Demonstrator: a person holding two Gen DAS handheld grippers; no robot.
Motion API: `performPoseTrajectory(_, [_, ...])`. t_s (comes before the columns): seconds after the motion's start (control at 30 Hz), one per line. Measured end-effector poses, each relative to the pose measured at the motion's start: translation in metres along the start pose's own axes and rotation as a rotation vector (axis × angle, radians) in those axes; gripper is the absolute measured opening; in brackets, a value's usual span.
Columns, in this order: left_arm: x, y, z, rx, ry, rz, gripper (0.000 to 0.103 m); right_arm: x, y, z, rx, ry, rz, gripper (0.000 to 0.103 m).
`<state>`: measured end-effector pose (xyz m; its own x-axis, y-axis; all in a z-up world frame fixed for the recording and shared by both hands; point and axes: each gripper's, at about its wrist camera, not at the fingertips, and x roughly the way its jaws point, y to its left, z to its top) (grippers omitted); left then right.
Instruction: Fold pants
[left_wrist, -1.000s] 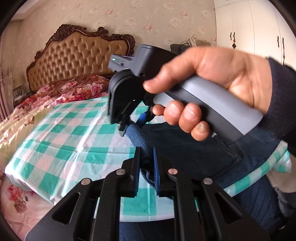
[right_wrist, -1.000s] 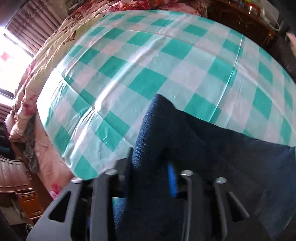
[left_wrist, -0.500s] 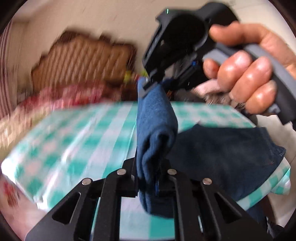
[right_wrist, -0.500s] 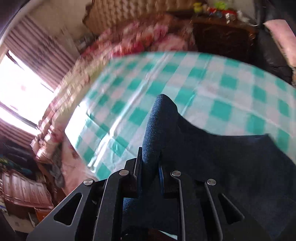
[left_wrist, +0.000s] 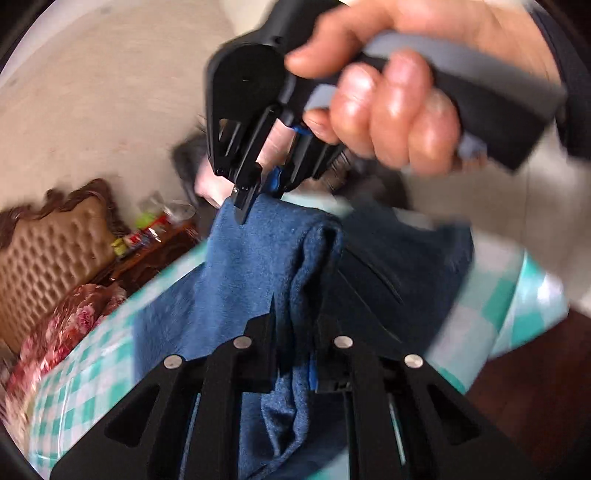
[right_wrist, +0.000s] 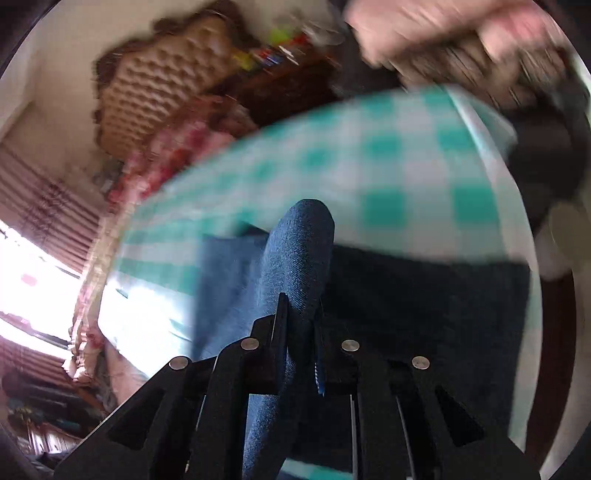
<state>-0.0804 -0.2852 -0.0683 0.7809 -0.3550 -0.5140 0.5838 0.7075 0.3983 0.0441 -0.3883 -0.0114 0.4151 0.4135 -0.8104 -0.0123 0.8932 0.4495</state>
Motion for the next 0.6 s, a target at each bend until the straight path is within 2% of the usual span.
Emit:
performPoseTrajectory(0.03, [0.009,-0.012,-0.005,0.03,0.027,-0.006,0.017,0.017,-0.02,-0.007,0.022,0.032,-0.015,0.014])
performPoseTrajectory(0.07, [0.017,-0.027,-0.012,0.082,0.05,-0.004,0.024,0.032,-0.037,-0.013,0.044,0.055,-0.028,0.015])
performPoseTrajectory(0.1, [0.02,-0.036,-0.015,0.117,0.05,0.012,0.028,0.039,-0.045,-0.018,0.054,0.067,-0.027,0.016])
performPoseTrajectory(0.23, [0.023,-0.044,-0.017,0.18,0.018,0.106,0.039,0.042,-0.052,-0.024,0.048,0.045,0.018,0.019])
performPoseTrajectory(0.3, [0.027,-0.047,-0.017,0.207,0.014,0.125,0.033,0.043,-0.049,-0.021,0.025,0.041,0.002,0.018])
performPoseTrajectory(0.33, [0.028,-0.049,-0.016,0.218,0.018,0.115,0.011,0.045,-0.047,-0.021,0.01,0.044,-0.013,0.017])
performPoseTrajectory(0.4, [0.023,-0.057,-0.012,0.232,0.016,0.132,0.011,0.04,-0.046,-0.018,-0.012,0.04,-0.022,0.01])
performPoseTrajectory(0.5, [0.007,-0.052,0.005,0.231,-0.037,0.166,0.01,0.003,-0.037,-0.013,-0.053,-0.034,0.013,0.009])
performPoseTrajectory(0.6, [-0.002,-0.058,0.031,0.259,-0.11,0.184,0.01,-0.029,-0.04,-0.004,-0.049,-0.091,0.014,0.009])
